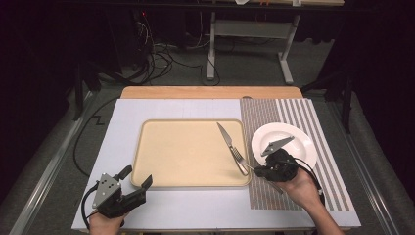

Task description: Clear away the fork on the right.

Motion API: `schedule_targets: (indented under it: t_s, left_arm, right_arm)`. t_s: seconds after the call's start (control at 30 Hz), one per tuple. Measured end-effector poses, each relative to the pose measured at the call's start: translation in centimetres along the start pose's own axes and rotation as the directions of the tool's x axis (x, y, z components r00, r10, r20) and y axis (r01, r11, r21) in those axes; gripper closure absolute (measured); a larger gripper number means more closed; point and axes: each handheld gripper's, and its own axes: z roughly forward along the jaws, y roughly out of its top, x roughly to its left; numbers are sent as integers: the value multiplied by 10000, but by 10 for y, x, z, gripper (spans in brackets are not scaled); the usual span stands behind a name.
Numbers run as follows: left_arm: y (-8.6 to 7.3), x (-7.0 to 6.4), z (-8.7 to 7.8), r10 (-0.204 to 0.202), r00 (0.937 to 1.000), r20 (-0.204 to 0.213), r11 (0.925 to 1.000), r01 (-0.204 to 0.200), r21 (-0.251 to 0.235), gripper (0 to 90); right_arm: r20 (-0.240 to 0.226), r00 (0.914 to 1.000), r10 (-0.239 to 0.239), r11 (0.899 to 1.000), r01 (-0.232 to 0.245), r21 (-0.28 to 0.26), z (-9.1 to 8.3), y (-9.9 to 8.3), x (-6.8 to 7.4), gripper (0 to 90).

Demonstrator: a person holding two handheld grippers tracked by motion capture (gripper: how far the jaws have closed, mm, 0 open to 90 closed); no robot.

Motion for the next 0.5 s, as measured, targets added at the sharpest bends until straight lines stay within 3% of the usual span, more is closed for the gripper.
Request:
schedule_targets:
  t_s: [0.5]
  left_arm:
    - [0,0,0,9,10000,18,10000,-9,13,248]
  right_arm:
    - [-213,9995,223,9997,-220,132,16,35,-3,850]
